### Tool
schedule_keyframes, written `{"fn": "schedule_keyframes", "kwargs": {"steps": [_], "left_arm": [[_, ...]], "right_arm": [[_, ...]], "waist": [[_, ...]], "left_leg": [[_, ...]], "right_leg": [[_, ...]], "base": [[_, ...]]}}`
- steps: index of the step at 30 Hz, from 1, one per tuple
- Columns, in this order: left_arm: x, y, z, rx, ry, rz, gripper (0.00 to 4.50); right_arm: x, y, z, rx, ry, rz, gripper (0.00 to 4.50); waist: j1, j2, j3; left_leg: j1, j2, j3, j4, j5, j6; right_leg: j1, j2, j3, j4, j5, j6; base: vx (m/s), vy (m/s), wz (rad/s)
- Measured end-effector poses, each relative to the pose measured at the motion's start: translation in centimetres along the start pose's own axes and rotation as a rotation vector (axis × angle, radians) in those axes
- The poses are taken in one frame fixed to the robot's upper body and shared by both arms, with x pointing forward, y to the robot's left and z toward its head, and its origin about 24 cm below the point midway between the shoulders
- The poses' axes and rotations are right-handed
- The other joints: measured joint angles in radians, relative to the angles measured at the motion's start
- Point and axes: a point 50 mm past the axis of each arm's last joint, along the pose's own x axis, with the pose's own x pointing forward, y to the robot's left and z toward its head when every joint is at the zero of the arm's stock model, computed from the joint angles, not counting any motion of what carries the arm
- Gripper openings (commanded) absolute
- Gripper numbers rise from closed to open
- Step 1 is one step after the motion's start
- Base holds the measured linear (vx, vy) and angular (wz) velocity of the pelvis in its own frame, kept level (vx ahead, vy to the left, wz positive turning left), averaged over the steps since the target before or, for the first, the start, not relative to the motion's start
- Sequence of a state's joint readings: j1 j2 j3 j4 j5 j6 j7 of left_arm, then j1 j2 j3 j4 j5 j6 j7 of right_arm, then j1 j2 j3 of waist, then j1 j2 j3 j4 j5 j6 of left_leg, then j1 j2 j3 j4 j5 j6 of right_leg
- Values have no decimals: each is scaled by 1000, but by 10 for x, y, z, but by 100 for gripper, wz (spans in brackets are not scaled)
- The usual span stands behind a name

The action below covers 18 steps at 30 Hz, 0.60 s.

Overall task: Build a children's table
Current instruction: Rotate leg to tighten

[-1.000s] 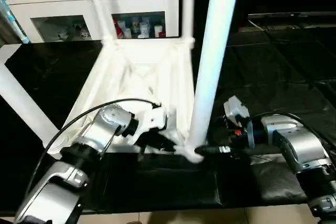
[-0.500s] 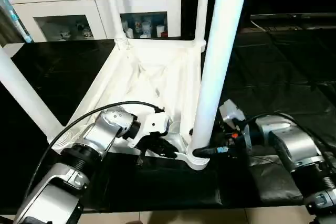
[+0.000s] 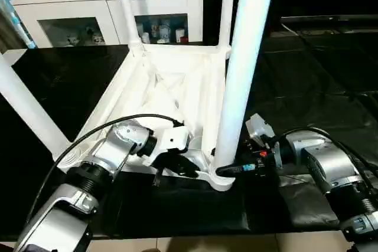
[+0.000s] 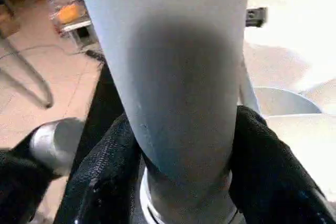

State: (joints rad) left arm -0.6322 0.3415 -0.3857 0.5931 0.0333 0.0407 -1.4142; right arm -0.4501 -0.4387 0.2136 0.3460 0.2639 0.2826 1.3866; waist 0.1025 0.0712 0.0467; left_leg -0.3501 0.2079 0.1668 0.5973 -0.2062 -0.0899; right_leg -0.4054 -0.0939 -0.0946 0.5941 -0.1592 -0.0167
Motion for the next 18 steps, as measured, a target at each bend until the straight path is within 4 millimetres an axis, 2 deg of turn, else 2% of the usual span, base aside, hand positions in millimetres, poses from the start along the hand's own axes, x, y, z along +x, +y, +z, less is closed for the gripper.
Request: {"fn": "schedule_keyframes", "kwargs": {"steps": [2,5,9,11,14,18], "left_arm": [[-1,5,-3,-46,-11,67,0],[1,13,-2,-95,-14,156,0],[14,34,5,-218,-36,369,0],[19,36,8,-244,-55,413,0],[28,46,14,-317,-84,530,0],[32,50,19,-335,-93,574,0]], "right_arm": [[4,-3,-2,19,-21,-94,204],[8,-11,-1,41,-44,-245,202],[21,-31,8,107,-82,-605,199],[21,-35,9,114,-80,-674,199],[33,-47,17,160,-105,-852,197],[35,-51,21,169,-115,-924,197]], "waist": [[-9,0,0],[-34,0,-1],[-80,2,-3],[-88,2,-3],[-99,2,-3],[-98,2,-3]], "left_leg": [[1,0,0,1,0,0],[3,-1,0,2,1,-2],[4,-2,-1,4,2,-3],[3,-2,-2,4,2,-3],[1,-2,-2,3,2,-3],[0,-1,-3,-1,0,-1]], "right_leg": [[1,0,0,1,-1,2],[1,0,1,0,-2,4],[2,1,0,-1,-2,4],[2,1,-1,-3,-2,4],[1,1,-1,-3,-1,4],[1,1,-2,-5,0,3]], "base": [[0,0,0],[0,0,0],[0,0,0],[0,0,0],[0,0,0],[0,0,0]]}}
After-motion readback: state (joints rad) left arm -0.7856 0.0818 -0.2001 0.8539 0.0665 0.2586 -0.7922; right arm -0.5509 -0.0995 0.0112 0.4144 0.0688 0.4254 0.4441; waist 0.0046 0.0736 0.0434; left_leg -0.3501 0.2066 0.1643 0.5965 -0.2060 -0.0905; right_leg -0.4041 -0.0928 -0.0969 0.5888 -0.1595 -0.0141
